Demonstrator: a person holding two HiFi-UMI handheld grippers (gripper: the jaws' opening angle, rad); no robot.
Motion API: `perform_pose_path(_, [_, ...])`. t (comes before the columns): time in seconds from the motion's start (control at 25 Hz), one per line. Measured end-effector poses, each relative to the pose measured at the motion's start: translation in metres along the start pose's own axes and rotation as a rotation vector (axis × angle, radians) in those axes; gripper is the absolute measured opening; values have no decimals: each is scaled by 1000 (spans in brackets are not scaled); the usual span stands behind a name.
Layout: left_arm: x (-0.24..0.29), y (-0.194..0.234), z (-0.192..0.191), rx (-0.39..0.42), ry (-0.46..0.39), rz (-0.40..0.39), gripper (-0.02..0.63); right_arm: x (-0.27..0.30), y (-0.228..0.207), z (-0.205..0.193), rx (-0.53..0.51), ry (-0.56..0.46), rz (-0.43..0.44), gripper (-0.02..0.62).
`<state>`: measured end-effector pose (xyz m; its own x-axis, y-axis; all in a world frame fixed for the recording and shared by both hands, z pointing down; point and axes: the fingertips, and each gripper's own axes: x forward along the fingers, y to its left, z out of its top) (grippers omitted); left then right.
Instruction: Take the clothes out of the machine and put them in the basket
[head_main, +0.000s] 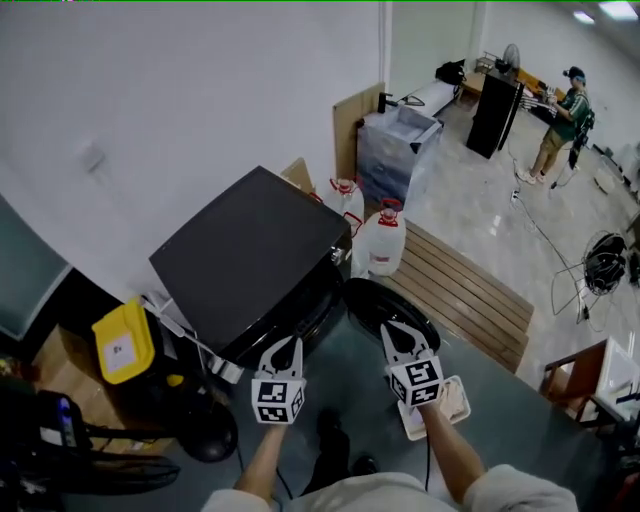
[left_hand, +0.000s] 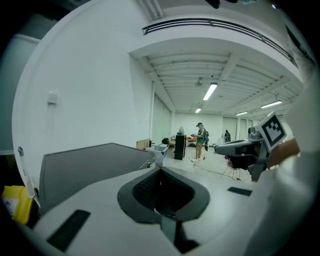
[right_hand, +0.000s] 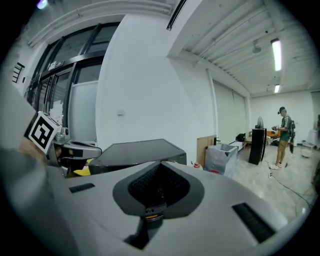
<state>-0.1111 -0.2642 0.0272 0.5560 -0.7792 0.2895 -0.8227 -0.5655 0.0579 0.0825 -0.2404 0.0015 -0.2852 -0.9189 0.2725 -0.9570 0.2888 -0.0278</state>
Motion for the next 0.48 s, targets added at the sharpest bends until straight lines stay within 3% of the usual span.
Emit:
perform_pose_path(0.28, [-50, -36, 27, 8, -49, 12, 20, -68, 5, 30, -25, -67, -9, 23])
perform_pose_path(0.48, [-85, -66, 25, -7, -67, 30, 20, -118, 5, 27, -50, -81, -20, 23])
